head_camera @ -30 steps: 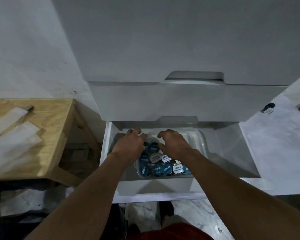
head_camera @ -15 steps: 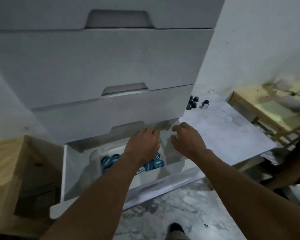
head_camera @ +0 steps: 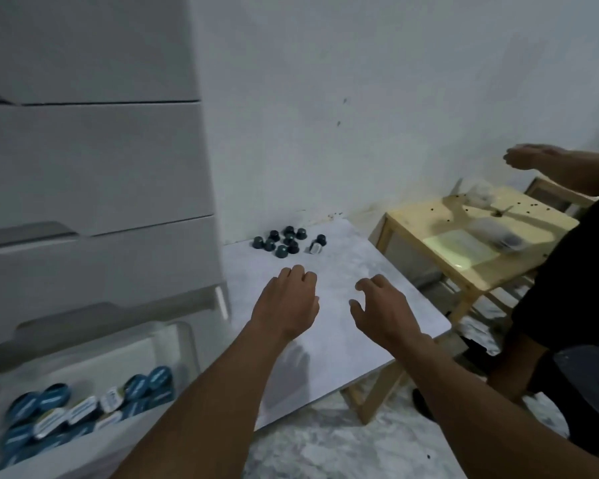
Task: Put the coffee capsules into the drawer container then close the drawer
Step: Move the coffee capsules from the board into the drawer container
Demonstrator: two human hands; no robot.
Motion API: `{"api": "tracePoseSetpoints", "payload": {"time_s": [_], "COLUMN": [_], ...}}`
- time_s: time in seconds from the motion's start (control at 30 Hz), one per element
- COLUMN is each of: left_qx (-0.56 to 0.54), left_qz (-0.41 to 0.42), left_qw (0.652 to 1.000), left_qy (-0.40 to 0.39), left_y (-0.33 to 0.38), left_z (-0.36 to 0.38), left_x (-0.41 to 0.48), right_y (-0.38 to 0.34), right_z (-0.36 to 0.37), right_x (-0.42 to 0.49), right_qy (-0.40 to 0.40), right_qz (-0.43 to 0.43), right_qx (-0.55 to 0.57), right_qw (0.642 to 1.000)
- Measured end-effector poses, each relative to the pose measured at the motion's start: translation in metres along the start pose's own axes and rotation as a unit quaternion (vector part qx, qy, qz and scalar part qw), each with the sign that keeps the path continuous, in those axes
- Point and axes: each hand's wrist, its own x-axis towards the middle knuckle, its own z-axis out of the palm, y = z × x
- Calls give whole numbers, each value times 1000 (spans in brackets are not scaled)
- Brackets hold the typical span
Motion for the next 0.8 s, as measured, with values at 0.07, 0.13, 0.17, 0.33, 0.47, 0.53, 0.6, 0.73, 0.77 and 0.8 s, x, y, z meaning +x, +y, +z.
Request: {"api": "tracePoseSetpoints", "payload": {"time_s": [0.07, 0.13, 0.17, 0.33, 0.47, 0.53, 0.6, 0.73, 0.77, 0.8], "left_qx": [-2, 0, 2, 17, 10, 8, 0, -14, -25, -36], "left_qz": [-11, -28, -38, -90, -135, -148, -160, -181, -192, -205], "left_qw": [1000, 999, 999, 995, 989, 987, 985, 980, 978, 975], "left_qy": [-7, -17, -20, -36, -57, -59, -63, -79, -80, -80], "left_y": [21, 33, 35, 24, -5, -22, -39, -69, -75, -81], "left_z": [13, 23, 28, 44, 63, 76, 90, 114, 117, 119], "left_x": [16, 30, 36, 62, 84, 100, 117, 153, 161, 169], "right_y": [25, 41, 47, 55, 48, 44, 39, 33, 31, 28], "right_z": [-2, -3, -2, 10, 30, 42, 53, 76, 83, 88], "right_x": [9, 21, 28, 73, 115, 138, 163, 211, 223, 235], "right_qy": [-9, -23, -28, -48, -72, -83, -97, -131, -139, -145], "right_qz": [-6, -24, -34, -70, -96, -99, -100, -107, -110, -114], "right_qx": [2, 7, 10, 48, 62, 69, 75, 74, 71, 68], "right_qw": [1000, 999, 999, 995, 991, 989, 987, 983, 982, 981]}}
